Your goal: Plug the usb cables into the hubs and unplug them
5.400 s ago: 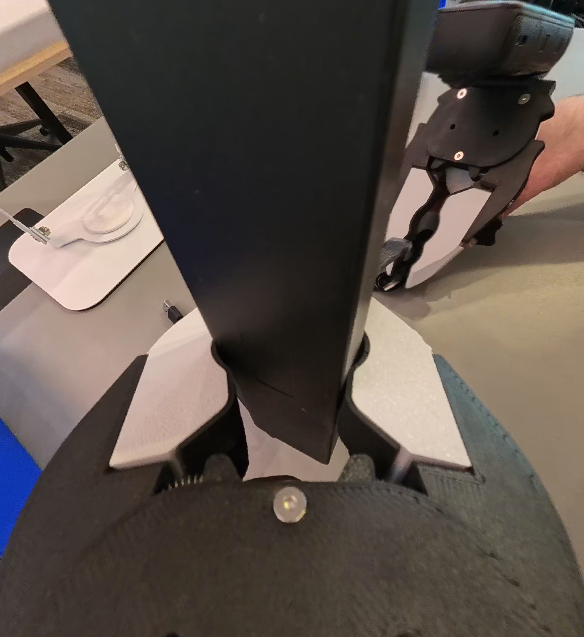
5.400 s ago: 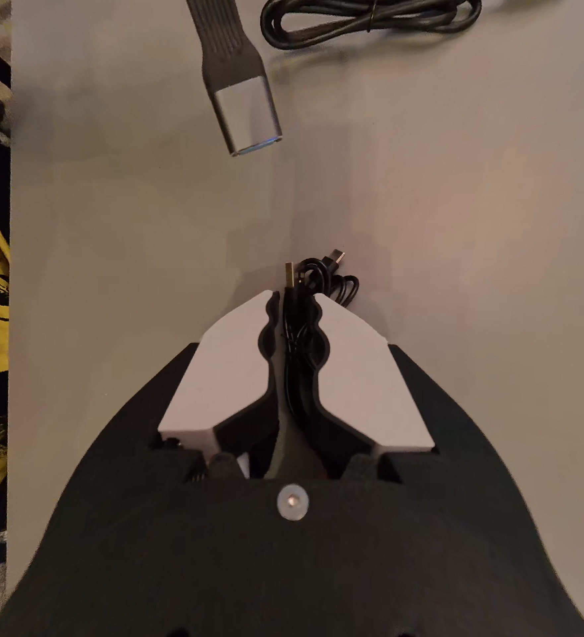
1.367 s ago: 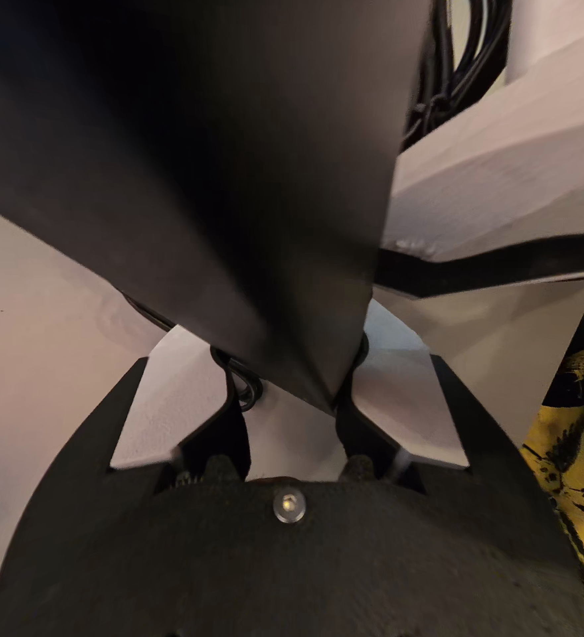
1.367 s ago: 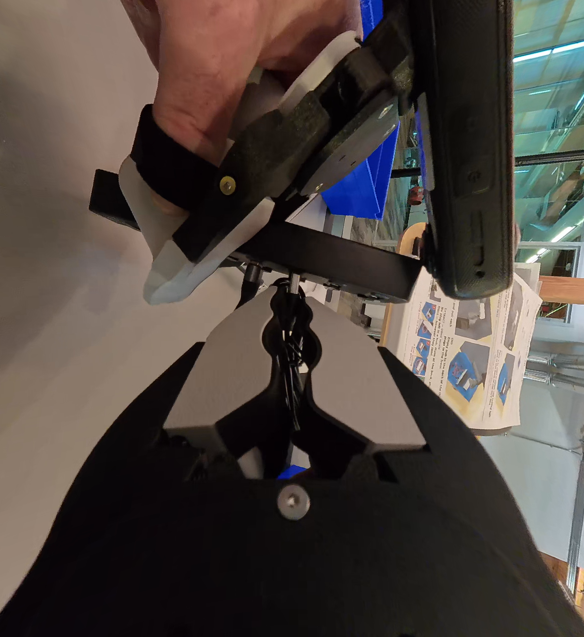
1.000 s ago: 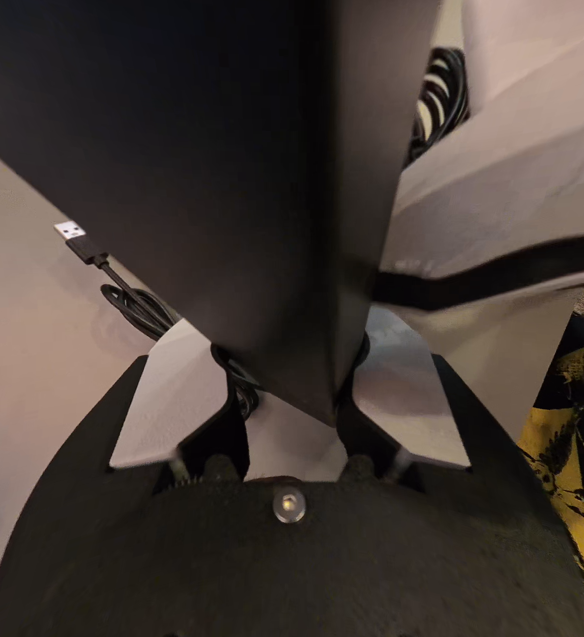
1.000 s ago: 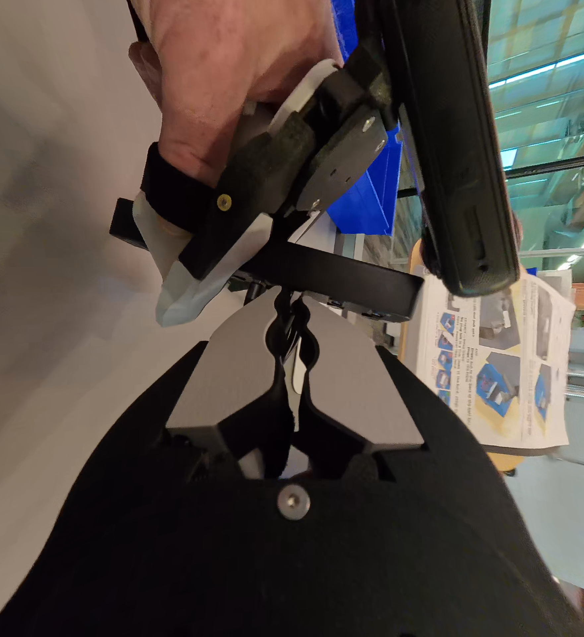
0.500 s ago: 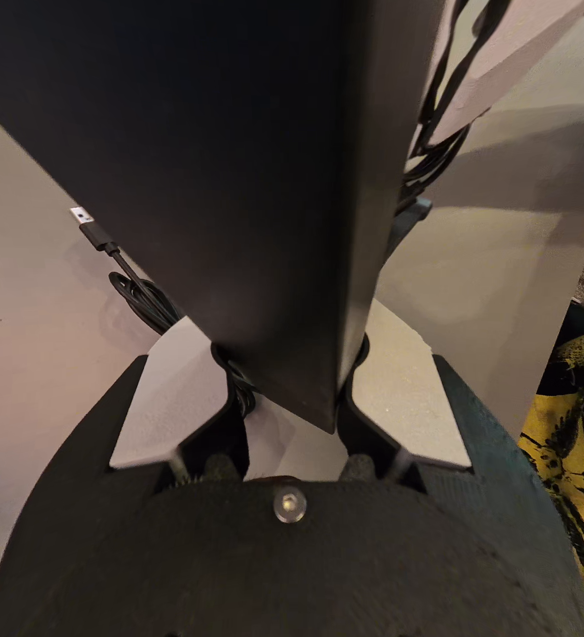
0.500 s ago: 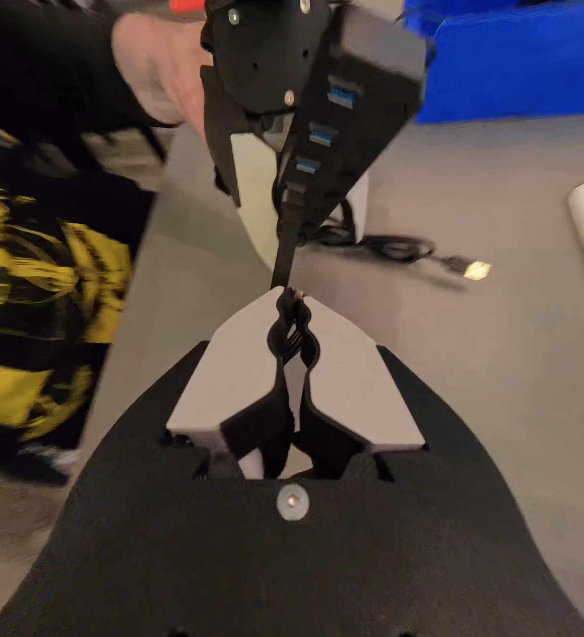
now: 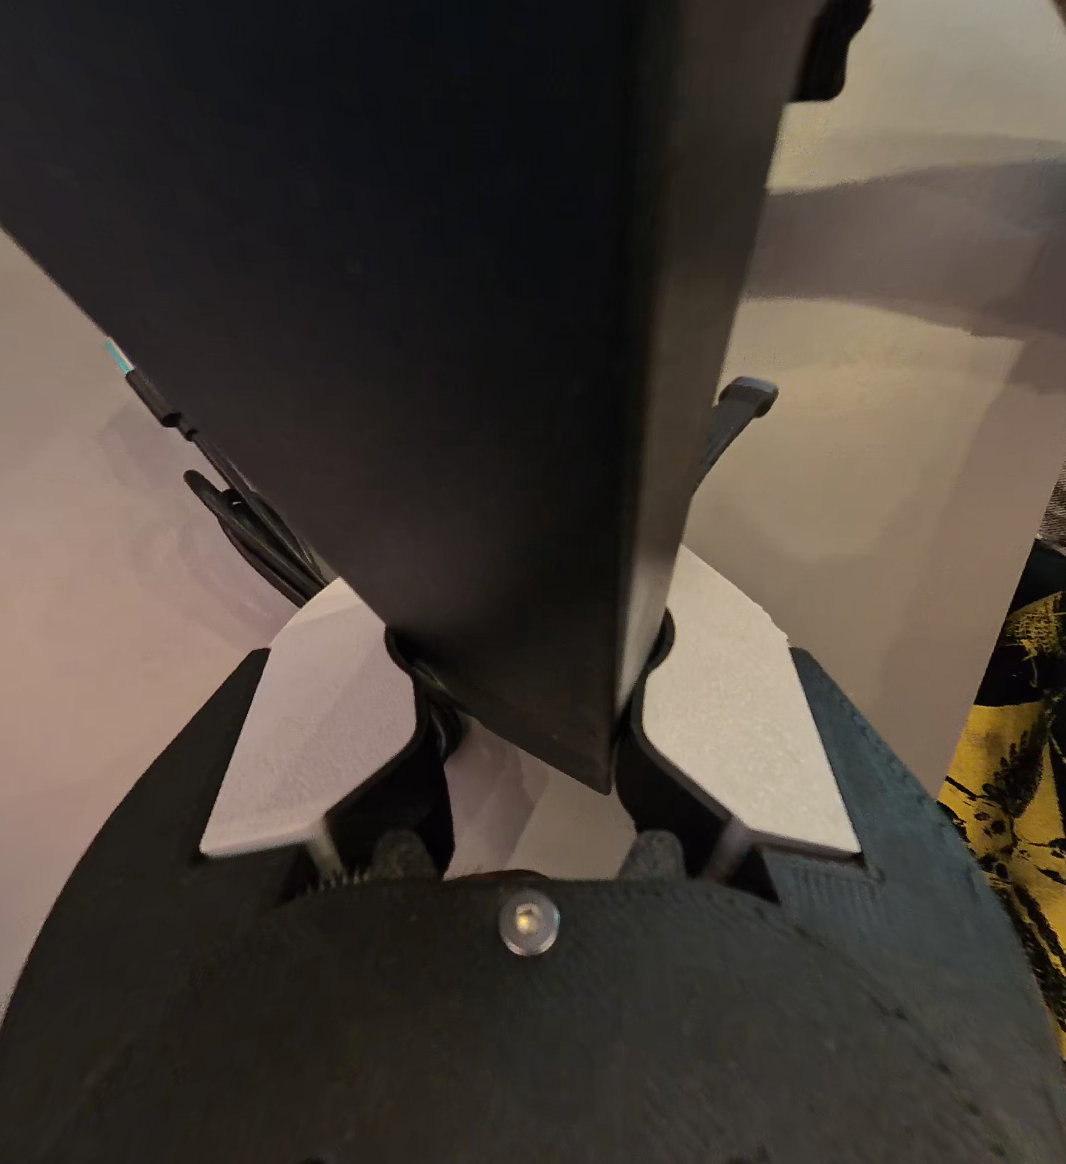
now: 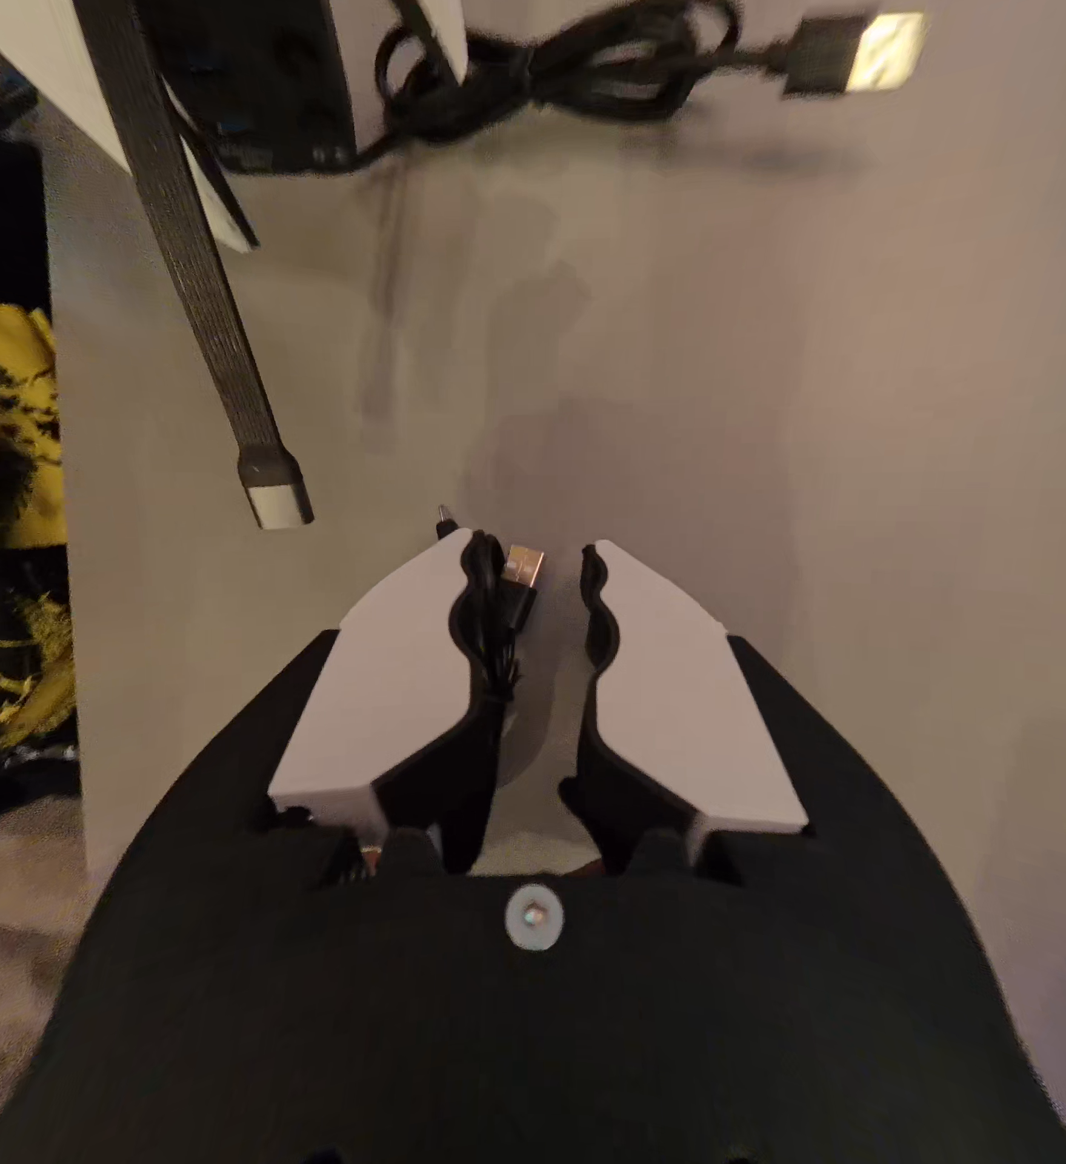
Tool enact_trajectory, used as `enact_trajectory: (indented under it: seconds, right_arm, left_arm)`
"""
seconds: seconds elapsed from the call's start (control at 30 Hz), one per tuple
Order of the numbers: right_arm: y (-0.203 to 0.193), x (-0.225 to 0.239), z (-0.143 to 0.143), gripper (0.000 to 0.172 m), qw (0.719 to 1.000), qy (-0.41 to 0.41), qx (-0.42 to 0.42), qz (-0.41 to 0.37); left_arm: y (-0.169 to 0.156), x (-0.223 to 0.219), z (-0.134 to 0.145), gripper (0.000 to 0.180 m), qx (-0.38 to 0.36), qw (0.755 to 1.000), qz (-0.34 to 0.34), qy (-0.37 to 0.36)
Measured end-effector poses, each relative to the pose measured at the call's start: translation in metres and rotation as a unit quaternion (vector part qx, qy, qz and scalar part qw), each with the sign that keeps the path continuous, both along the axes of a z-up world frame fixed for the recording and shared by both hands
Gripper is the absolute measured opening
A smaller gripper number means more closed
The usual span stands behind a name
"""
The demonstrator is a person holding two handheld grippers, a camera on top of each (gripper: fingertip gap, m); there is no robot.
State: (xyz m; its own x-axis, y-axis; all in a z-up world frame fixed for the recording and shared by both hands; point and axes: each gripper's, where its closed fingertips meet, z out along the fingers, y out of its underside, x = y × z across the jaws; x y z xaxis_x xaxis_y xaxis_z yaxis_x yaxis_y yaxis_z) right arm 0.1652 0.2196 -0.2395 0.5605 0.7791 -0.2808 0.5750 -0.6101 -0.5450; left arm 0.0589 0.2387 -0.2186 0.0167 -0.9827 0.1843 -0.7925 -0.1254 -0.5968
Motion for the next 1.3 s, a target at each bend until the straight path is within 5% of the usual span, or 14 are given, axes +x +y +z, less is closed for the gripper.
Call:
enact_trajectory:
  seconds: [0.27,0.47,0.67,1.3]
  right_arm:
    - [-0.001,0.028,0.015,0.014,0.977,-0.142,0.142,-0.067]
    - [0.0,0.026,-0.008,0.015,0.981,-0.148,0.106,-0.067]
    - [-0.014,0.01,-0.003,0.025,0.985,-0.126,0.116,-0.033]
    - [-0.024,0.002,-0.018,0.018,0.968,-0.186,0.168,0.011]
  left_arm:
    - [0.0,-0.001,-0.001,0.07,-0.002,1.0,-0.003,0.0]
    - [-0.001,-0.002,0.0,0.069,0.006,1.0,-0.002,0.003]
    - [-0.002,-0.001,-0.003,0.069,0.003,1.0,-0.004,0.004]
    - [-0.004,-0.002,-0.006,0.069,0.007,1.0,-0.01,0.01]
